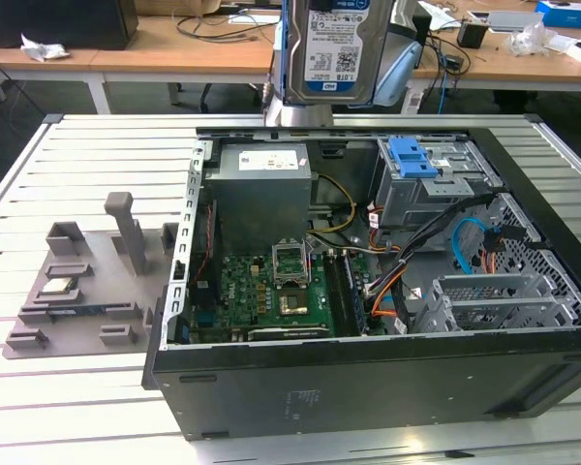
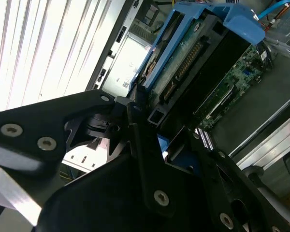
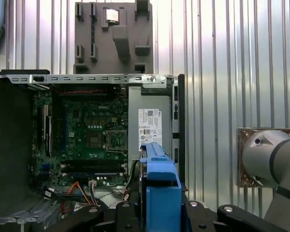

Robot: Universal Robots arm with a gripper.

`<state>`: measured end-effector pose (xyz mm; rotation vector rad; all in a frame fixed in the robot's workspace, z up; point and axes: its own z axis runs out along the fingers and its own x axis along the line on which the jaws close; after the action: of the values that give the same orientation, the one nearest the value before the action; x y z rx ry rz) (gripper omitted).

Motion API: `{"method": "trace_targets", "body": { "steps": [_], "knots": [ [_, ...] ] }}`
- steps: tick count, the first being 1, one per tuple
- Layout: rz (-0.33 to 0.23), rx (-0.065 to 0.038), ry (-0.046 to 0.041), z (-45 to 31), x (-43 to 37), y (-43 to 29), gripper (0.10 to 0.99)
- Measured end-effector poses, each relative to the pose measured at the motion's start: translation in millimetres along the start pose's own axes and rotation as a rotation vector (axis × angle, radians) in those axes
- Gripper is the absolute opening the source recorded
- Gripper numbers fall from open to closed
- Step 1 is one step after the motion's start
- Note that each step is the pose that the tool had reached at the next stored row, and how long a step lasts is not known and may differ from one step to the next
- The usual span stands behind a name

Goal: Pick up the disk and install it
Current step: 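Pick up the disk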

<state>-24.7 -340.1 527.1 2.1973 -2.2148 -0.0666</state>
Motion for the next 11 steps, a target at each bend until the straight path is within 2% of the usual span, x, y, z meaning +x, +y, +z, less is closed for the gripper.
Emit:
{"method": "trace_targets", "body": {
  "steps": [4, 5, 7, 11],
  "knots": [
    [0.0, 0.0, 0.0001, -0.1, 8.5, -0.1, 0.369],
    [0.0, 0.0, 0.0015, -0.2, 21.3, -0.2, 0.369],
    [0.0, 0.0, 0.0077, 0.1, 28.6, -0.2, 0.369],
    [0.001, 0.0, 0.0106, 0.3, 32.3, -0.3, 0.369]
  ]
}}
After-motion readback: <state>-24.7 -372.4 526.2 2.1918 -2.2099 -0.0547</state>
